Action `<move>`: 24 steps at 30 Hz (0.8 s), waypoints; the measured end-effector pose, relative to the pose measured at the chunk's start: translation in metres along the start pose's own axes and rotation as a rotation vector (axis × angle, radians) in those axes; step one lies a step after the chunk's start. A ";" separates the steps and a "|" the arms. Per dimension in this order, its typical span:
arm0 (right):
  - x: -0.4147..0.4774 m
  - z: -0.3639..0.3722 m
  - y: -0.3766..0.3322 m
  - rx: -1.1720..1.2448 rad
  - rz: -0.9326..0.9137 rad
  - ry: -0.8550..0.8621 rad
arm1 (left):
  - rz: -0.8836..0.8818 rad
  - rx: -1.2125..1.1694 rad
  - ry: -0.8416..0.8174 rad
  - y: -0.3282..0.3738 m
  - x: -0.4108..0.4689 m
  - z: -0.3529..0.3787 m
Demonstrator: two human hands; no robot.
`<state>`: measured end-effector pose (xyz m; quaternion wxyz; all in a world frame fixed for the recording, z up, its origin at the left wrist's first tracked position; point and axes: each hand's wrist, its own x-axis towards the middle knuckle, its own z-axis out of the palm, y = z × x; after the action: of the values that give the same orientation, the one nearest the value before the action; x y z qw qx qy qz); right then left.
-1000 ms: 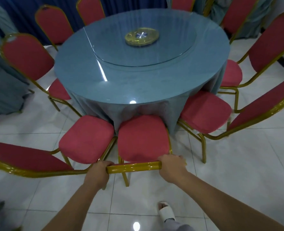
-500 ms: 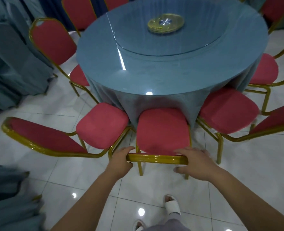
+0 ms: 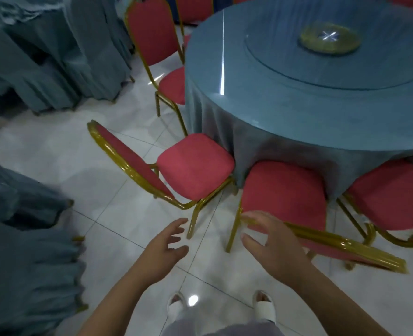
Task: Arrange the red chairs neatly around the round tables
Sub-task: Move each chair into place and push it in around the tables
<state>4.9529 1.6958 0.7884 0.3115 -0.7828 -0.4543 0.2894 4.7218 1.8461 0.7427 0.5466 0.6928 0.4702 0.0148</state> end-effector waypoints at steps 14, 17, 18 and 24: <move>0.089 0.167 -0.180 0.049 0.078 -0.146 | 0.101 -0.063 0.152 -0.080 0.001 -0.224; 0.121 0.182 -0.188 0.039 0.108 -0.124 | 0.150 0.008 0.180 -0.078 0.031 -0.265; 0.134 0.188 -0.190 0.040 0.121 -0.116 | 0.169 0.044 0.179 -0.076 0.044 -0.279; 0.236 0.249 -0.204 -0.120 0.155 -0.109 | 0.263 0.590 0.148 -0.031 0.165 -0.375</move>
<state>4.7603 2.0429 0.7427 0.2156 -0.8160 -0.4252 0.3271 4.5935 2.2336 0.7884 0.2802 0.8729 0.3994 -0.0012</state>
